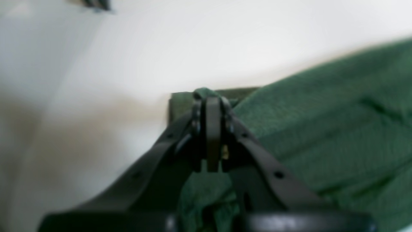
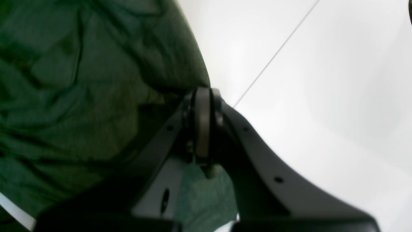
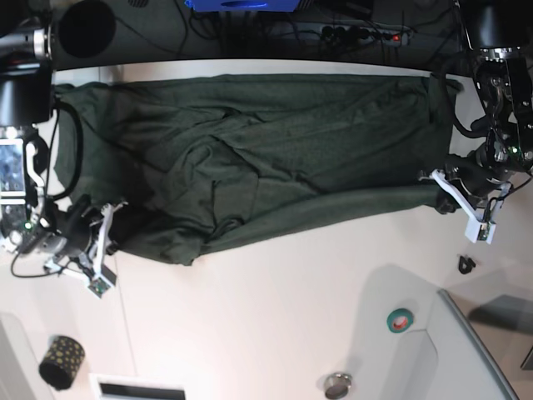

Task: Layout the t-shirt on the table in an organized manner, then fold the t-shirt properly
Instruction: 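Pull both held shirt edges toward the robot, stretching the shirt flat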

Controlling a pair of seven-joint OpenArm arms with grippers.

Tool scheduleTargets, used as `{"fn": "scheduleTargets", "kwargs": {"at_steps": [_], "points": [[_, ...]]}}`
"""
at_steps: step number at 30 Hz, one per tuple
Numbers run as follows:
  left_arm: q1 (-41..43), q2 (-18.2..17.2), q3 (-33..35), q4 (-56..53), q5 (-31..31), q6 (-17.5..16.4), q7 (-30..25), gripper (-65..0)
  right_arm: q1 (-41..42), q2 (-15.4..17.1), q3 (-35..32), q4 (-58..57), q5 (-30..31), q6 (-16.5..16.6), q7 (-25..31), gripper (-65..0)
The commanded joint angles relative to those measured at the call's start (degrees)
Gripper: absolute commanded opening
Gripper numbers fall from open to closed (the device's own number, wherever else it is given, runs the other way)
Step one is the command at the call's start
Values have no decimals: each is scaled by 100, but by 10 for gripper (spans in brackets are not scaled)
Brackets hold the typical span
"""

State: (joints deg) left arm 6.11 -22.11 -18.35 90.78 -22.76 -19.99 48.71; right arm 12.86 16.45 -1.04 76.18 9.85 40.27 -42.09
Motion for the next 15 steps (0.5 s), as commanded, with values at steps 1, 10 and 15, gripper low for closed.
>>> {"fn": "scheduleTargets", "kwargs": {"at_steps": [1, 10, 15], "points": [[-17, -88, -42, 157, -49, -80, -75, -650, 54, 109, 38, 245, 4, -27, 81, -648], [396, -167, -183, 157, -40, -335, 48, -650, -992, 320, 170, 1142, 4, -27, -95, -648], [448, -246, -376, 131, -40, -353, 48, -650, -1370, 320, 539, 1081, 4, -27, -68, -648]]}}
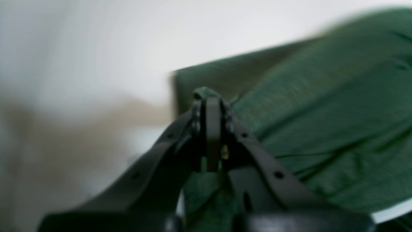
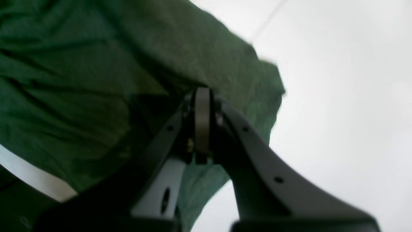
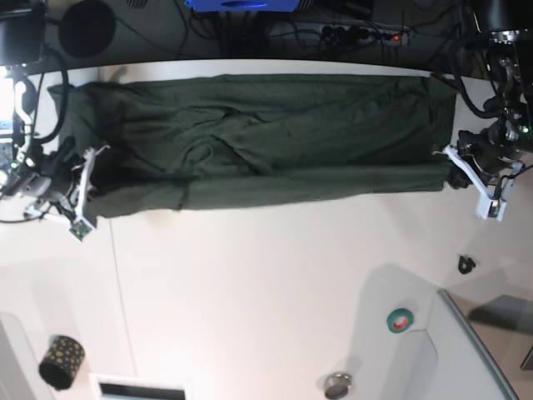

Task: Layout the t-shirt on the table in an organized manner, then fold the t-shirt properly
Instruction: 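Pull both held shirt edges toward the robot, stretching the shirt flat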

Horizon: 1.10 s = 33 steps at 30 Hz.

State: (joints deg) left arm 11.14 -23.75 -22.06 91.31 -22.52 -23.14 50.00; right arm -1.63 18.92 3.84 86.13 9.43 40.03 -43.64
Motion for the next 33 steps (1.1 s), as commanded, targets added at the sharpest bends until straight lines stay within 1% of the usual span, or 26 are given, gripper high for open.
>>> {"fn": "scheduleTargets", "kwargs": {"at_steps": [1, 3, 8, 12, 16, 21, 26, 29, 33], "points": [[-37, -126, 31, 69, -64, -82, -81, -650, 44, 73, 78, 69, 46, -3, 87, -648], [95, -126, 31, 69, -64, -135, -90, -650, 9, 73, 104, 25, 46, -3, 87, -648], [227, -109, 39, 52, -64, -144, -90, -650, -123, 38, 104, -292, 55, -3, 69, -648], [306, -118, 31, 52, -64, -144, -99, -650, -255, 20, 122, -274, 72, -3, 69, -648], [447, -118, 31, 34, -64, -144, -107, -650, -334, -59, 412, -292, 63, -3, 43, -648], [517, -38, 39, 34, -55, -144, -107, -650, -448, -68, 438, -274, 72, -3, 43, -648], [570, -56, 39, 34, -38, -144, -107, -650, -483, -111, 438, -274, 72, -3, 43, -648], [640, -65, -5, 60, -38, -144, -107, -650, -492, -164, 438, -160, 63, -3, 34, -648], [675, -74, -31, 60, -38, -144, -116, -650, -659, -173, 438, 341, 63, -3, -45, -648]]}}
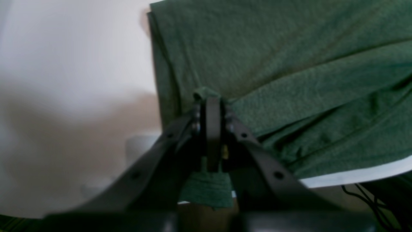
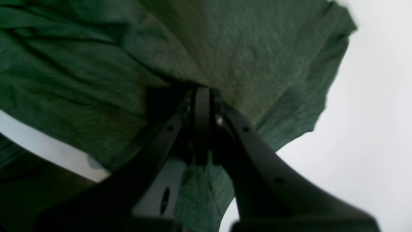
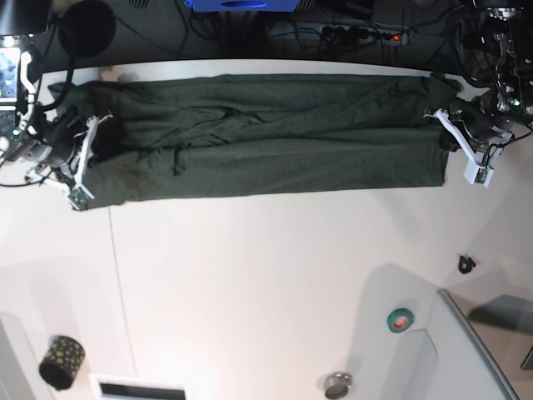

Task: Layout the t-shirt on the table in an organized manner, then fold the t-shirt properly
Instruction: 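Pull both held shirt edges toward the robot, stretching the shirt flat, then drag the green shirt with both grippers further toward the robot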

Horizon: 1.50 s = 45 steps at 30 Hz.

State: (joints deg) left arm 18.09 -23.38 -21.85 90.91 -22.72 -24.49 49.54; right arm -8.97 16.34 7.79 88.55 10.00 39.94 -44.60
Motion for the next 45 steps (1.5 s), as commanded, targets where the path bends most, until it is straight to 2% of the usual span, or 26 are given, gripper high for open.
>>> {"fn": "scheduleTargets", "kwargs": {"at_steps": [1, 10, 14, 27, 45], "points": [[-20, -111, -53, 100, -18, -8, -70, -650, 75, 85, 52, 142, 7, 6, -63, -648], [-20, -84, 0, 73, -18, -8, -70, -650, 66, 67, 52, -7, 7, 6, -160, -648], [-20, -93, -9, 73, -18, -8, -70, -650, 40, -117, 210, -77, -2, 6, -169, -648], [68, -93, -44, 73, -18, -8, -70, -650, -241, -223, 271, 81, 7, 6, -177, -648], [174, -146, -62, 109, -27, -8, -70, -650, -496, -214, 271, 318, -2, 6, -177, -648]]}}
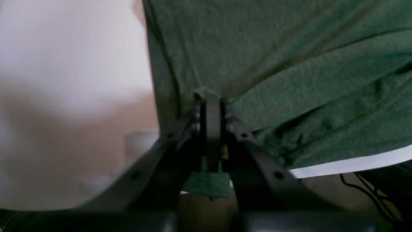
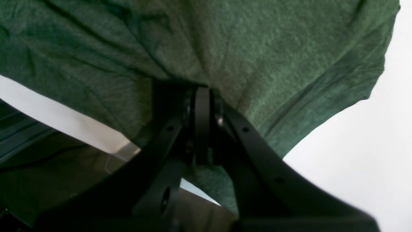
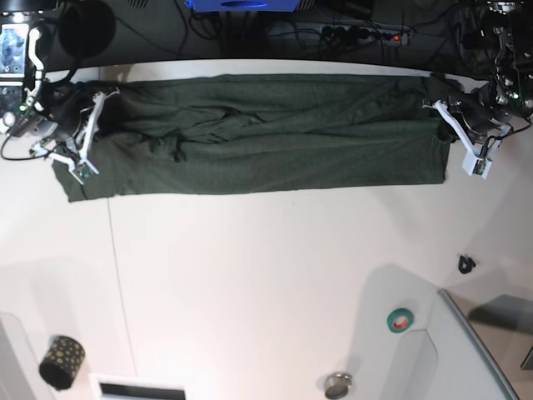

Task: Layout the t-shirt on the table in an organized manner, then fold the t-shirt properly
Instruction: 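Drag the green shirt with both grippers further toward the robot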

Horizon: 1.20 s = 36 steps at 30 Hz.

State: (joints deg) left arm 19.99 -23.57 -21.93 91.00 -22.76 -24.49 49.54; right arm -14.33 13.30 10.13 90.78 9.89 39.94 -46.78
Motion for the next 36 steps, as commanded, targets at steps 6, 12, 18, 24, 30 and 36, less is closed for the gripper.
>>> {"fn": "scheduleTargets", "kwargs": {"at_steps": [6, 12, 18, 24, 30, 36], "points": [[-8, -117, 18, 91, -5, -8, -70, -650, 162, 90, 37, 69, 0, 6, 41, -648], [1, -241, -53, 91, -31, -8, -70, -650, 101, 116, 37, 87, 0, 6, 41, -648], [133, -249, -18, 100, -31, -8, -70, -650, 22, 99, 37, 69, 0, 6, 67, -648], [159, -232, 18, 82, -14, -8, -70, -650, 57, 107, 37, 69, 0, 6, 67, -648], [159, -214, 18, 73, -14, -8, -70, -650, 66, 107, 37, -186, 0, 6, 76, -648], [159, -214, 18, 91, -14, -8, -70, -650, 101, 72, 169, -450, 0, 6, 235, -632]]}}
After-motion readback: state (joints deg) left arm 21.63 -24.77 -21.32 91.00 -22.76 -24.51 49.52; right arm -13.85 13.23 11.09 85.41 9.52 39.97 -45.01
